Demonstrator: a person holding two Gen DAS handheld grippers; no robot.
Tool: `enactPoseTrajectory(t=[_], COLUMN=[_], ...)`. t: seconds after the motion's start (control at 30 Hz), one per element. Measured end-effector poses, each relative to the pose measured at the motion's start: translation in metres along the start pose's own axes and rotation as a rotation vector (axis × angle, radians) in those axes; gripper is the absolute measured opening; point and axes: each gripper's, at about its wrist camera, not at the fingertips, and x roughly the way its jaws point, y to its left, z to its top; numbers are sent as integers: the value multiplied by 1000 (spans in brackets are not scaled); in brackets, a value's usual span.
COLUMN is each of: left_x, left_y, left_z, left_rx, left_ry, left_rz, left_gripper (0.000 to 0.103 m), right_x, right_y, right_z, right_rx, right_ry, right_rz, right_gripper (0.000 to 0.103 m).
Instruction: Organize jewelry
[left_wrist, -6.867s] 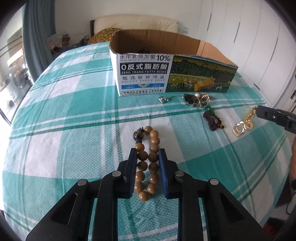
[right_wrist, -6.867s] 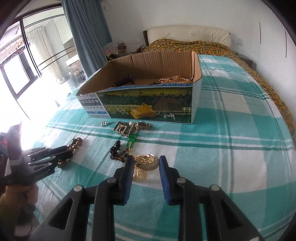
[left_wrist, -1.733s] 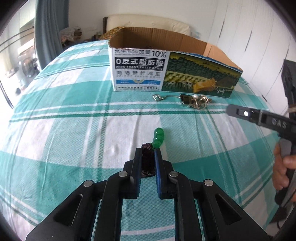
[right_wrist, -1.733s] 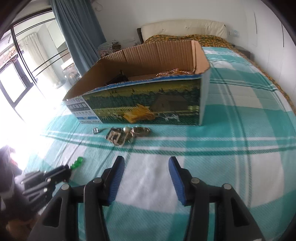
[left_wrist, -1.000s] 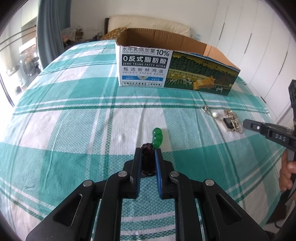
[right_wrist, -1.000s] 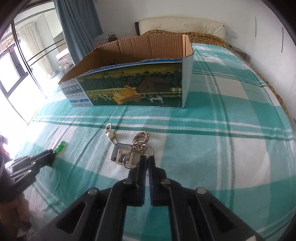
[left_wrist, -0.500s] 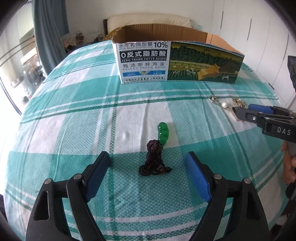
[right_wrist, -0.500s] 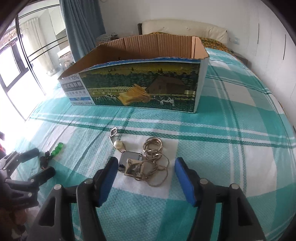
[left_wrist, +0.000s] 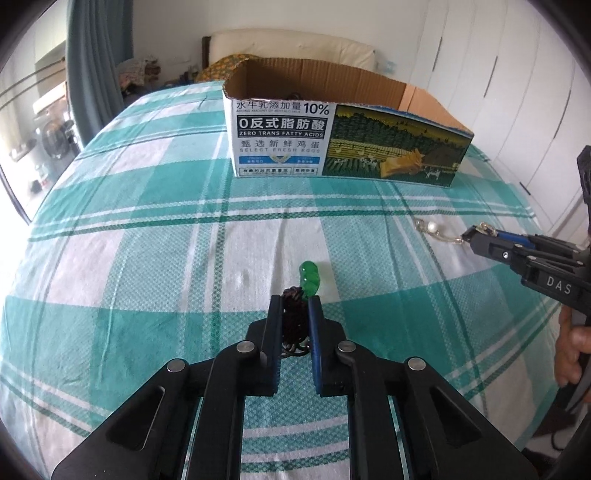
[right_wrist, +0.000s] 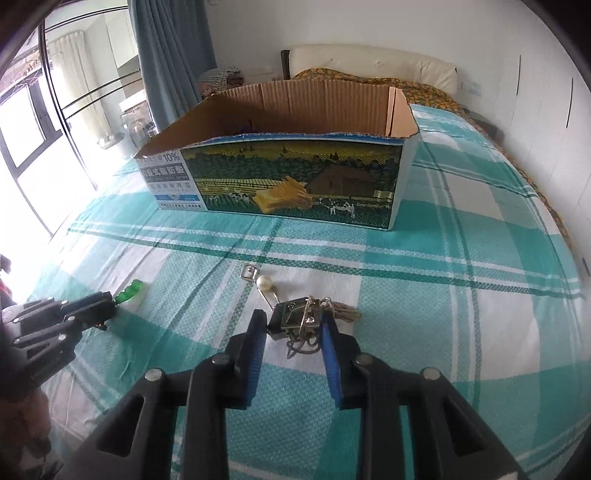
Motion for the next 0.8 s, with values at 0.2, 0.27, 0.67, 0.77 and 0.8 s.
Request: enactPoseTrajectory(t=[0.2,0.27,0.67,0.77,0.8], left_x=[-23,-28,-40,-49,-54], left_y=[-3,-7,-23,-20,-18], left_z=[15,22,50,70,80], left_rx=[-6,5,93,71,57], left_ry=[-36,-44,-69,-70,-73], left_rz=[-19,-5,70,-3,-37], left_gripper=[11,11,11,11,11], right_x=[-35,-49,-79,-80,-82], right_y=[-10,-14,-24,-28,-30], right_z=[-2,-1,7,16,22], right_rx=[33,36,45,54,57], right_ry=[-31,-48,-88,-91,-93], right_rz=[58,69,92,108,114], right_gripper=[29,29,29,29,29])
